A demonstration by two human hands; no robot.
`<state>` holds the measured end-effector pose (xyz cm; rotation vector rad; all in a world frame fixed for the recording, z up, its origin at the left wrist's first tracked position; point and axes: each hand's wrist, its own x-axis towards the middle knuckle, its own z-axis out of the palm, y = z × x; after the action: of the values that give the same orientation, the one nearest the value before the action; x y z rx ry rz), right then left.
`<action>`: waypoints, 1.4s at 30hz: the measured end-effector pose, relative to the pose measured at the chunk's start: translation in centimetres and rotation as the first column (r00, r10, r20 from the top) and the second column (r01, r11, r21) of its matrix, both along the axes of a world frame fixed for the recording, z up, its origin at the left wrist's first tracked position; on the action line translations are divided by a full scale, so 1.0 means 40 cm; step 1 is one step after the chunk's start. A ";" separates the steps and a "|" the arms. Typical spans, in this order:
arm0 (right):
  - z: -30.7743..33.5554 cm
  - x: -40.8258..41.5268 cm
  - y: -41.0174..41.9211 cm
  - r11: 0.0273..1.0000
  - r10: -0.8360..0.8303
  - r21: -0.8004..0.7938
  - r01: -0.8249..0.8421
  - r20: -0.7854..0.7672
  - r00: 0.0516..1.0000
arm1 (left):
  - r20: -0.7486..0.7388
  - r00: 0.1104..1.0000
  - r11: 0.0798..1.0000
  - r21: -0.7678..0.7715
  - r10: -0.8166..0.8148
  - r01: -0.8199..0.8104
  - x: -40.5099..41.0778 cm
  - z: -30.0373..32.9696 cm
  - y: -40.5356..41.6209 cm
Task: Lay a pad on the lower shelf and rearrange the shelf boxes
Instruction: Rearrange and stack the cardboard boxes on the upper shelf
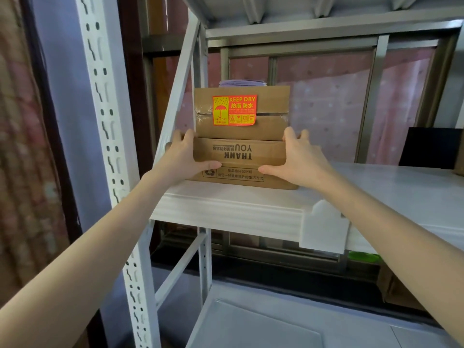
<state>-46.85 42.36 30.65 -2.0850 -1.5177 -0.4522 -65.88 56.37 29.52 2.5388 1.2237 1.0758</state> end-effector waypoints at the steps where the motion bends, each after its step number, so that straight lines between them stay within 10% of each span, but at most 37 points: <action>1: 0.000 0.002 -0.001 1.000 0.005 -0.009 -0.005 0.012 1.000 | -0.009 1.000 1.000 0.005 0.001 -0.001 -0.001 -0.002 0.002; 22: 0.064 0.198 -0.268 0.980 -0.142 0.175 0.093 0.287 0.947 | -0.024 0.967 0.851 0.470 -0.254 0.235 0.297 0.092 -0.300; 42: 0.045 0.733 -0.844 0.951 -0.307 0.118 0.287 0.224 0.925 | -0.115 0.799 0.800 0.048 -0.590 0.598 0.934 0.027 -0.849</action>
<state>-17.55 8.60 32.44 -2.2682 -1.2810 -0.8946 -28.54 22.41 30.62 2.7573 0.3179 0.8618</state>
